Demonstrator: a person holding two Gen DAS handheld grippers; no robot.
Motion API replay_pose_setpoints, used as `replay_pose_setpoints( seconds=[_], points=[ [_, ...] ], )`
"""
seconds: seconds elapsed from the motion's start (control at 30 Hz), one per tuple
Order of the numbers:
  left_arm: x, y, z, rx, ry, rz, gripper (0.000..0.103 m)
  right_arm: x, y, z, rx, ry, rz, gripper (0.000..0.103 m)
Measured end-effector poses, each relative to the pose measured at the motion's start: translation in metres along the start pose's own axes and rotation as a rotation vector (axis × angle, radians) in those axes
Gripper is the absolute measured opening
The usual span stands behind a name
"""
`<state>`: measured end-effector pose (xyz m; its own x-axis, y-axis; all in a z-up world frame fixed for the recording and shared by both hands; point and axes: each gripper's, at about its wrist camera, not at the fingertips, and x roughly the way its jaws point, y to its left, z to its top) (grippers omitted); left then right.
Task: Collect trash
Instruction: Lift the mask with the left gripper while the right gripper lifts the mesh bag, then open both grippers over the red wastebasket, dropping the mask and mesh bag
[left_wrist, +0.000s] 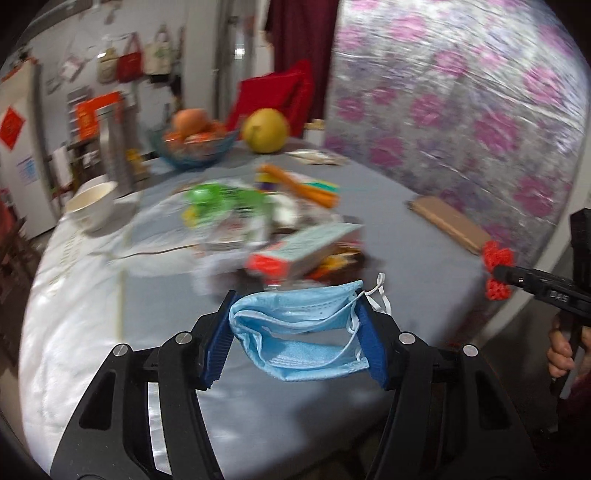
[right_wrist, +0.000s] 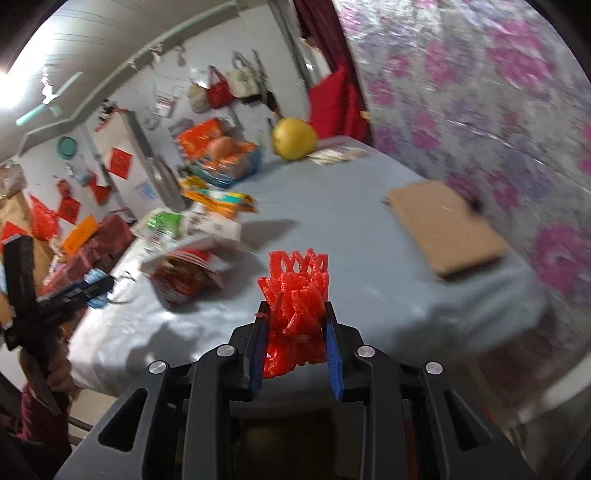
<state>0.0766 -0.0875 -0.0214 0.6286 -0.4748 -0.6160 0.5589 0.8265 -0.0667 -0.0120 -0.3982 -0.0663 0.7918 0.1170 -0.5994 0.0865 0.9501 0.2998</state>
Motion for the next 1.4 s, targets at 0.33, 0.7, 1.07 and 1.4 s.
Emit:
replay_pose_setpoints(
  seconds=[0.33, 0.7, 1.07, 1.4],
  points=[
    [0.047, -0.105, 0.001, 0.170, 0.109, -0.209, 0.060, 0.036, -0.112, -0.091, 0.116, 0.319, -0.254, 0.031],
    [0.102, -0.210, -0.017, 0.315, 0.255, -0.371, 0.060, 0.027, -0.184, -0.112, 0.251, 0.314, -0.337, 0.068],
    [0.168, -0.325, -0.045, 0.477, 0.404, -0.467, 0.087, -0.055, -0.230, -0.080, 0.389, 0.082, -0.386, 0.075],
    [0.154, -0.308, -0.031, 0.433, 0.349, -0.395, 0.094, -0.058, -0.201, -0.070, 0.334, 0.040, -0.308, 0.075]
  ],
)
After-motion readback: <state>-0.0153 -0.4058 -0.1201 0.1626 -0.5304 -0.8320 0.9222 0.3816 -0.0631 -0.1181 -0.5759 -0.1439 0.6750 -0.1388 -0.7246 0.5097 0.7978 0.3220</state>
